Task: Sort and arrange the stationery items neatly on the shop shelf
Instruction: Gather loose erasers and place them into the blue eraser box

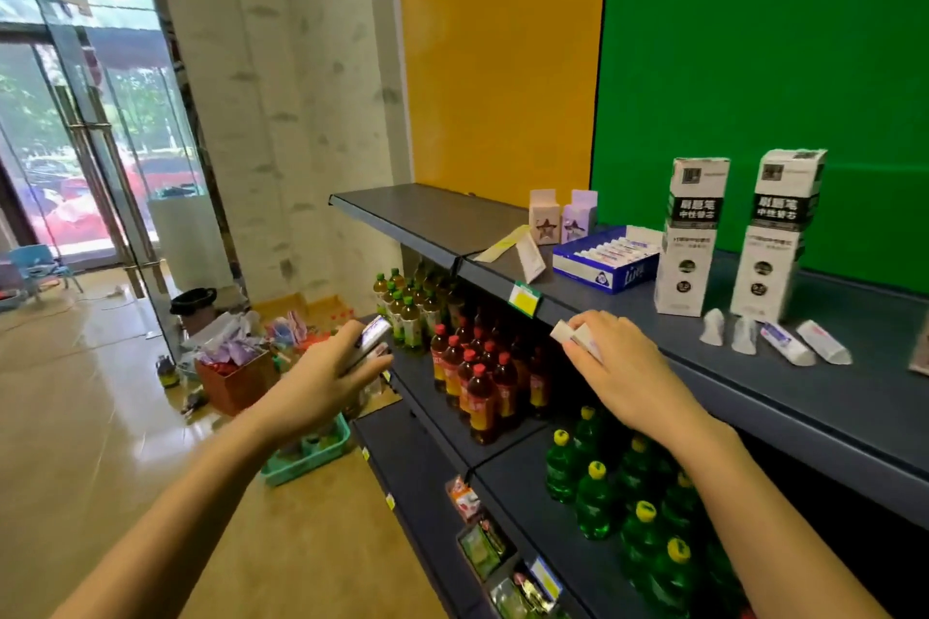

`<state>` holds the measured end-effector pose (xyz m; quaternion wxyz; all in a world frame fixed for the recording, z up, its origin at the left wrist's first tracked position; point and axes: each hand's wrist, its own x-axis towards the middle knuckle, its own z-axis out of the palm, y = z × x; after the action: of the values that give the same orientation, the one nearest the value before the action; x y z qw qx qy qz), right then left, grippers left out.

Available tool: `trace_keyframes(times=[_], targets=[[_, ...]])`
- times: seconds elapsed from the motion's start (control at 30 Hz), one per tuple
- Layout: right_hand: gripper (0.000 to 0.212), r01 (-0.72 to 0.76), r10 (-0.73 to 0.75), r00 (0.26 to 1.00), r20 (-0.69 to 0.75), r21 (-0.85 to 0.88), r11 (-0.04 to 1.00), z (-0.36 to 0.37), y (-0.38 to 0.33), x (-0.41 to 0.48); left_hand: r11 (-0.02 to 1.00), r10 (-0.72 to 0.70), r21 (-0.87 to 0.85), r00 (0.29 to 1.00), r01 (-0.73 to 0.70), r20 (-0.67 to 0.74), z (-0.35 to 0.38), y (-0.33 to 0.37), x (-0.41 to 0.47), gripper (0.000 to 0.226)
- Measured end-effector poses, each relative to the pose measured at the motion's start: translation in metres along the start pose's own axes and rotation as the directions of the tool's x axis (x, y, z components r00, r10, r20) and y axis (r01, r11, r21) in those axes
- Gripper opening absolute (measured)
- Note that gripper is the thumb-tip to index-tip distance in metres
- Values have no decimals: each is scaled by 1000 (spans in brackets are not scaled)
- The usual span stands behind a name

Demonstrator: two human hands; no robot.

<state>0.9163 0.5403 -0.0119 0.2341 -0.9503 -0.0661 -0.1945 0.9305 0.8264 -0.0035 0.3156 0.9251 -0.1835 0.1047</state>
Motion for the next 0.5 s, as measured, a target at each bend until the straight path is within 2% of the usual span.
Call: trace_keyframes(times=[0.23, 0.37, 0.5], targets=[[32, -95, 95, 995, -7, -77, 993, 16, 0, 60, 983, 172, -71, 983, -167, 60, 16, -44, 93, 28], [28, -132, 122, 989, -89, -123, 983, 25, 12, 96, 948, 314, -87, 945, -307, 95, 28, -51, 154, 29], [26, -145, 119, 980, -162, -159, 977, 22, 20, 133, 905, 419, -139, 899, -403, 123, 34, -41, 224, 44]])
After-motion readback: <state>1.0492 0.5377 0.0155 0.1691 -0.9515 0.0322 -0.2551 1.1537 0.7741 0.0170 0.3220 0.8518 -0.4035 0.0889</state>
